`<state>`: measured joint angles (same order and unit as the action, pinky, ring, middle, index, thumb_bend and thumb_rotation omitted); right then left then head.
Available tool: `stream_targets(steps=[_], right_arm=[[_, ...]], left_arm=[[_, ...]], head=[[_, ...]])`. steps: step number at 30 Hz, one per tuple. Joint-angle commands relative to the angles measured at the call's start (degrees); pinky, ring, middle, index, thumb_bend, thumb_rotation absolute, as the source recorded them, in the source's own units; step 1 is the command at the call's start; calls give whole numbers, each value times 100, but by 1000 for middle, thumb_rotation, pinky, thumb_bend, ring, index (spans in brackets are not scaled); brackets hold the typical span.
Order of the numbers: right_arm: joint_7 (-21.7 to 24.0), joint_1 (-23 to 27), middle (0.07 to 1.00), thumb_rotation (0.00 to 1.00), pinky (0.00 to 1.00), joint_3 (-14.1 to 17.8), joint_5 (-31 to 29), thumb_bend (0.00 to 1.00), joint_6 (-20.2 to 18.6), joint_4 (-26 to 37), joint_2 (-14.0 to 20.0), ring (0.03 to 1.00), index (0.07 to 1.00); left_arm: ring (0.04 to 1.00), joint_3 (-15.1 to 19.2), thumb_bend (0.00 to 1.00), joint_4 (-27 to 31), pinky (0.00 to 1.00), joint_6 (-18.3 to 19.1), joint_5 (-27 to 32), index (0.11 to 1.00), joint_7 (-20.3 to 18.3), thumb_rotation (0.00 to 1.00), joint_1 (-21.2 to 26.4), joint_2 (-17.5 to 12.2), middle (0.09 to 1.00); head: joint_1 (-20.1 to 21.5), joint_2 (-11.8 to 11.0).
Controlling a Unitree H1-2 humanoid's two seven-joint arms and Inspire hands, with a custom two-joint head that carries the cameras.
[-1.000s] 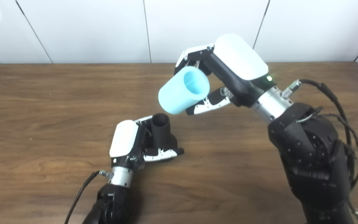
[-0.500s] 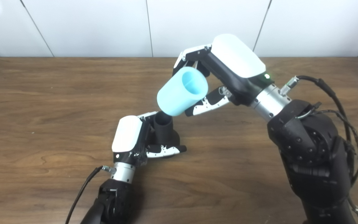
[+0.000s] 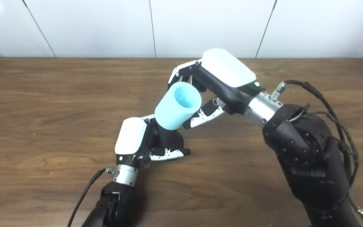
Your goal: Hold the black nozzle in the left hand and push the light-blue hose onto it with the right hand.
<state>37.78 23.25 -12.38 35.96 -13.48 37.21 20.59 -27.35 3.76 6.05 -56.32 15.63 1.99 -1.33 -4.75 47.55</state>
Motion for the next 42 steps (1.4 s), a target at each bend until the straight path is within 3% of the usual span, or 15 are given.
stream_targets(steps=[1,5,17,27,42], right_arm=[[-276,120,487,0,292,30,46,510,239,19,7,354,543],[-343,74,483,0,268,51,178,509,319,-68,17,346,545],[-377,157,510,0,344,391,124,513,345,-57,182,377,524],[-244,2,504,0,344,278,269,514,248,-73,184,377,524],[-557,-191,509,0,339,242,44,513,363,-198,-5,372,516]], left_arm=[[494,-77,525,-225,427,39,-106,490,-21,0,-164,-16,477],[495,-65,525,-205,424,45,-88,490,-24,0,-182,-6,477],[499,-59,525,-198,434,51,-44,487,-28,0,-208,32,484],[493,-68,525,-203,429,77,-74,488,-30,0,-207,45,481],[491,-41,525,-221,425,76,-36,487,-39,0,-184,45,481]], head=[[-14,7],[-11,10],[32,17],[32,17],[100,22]])
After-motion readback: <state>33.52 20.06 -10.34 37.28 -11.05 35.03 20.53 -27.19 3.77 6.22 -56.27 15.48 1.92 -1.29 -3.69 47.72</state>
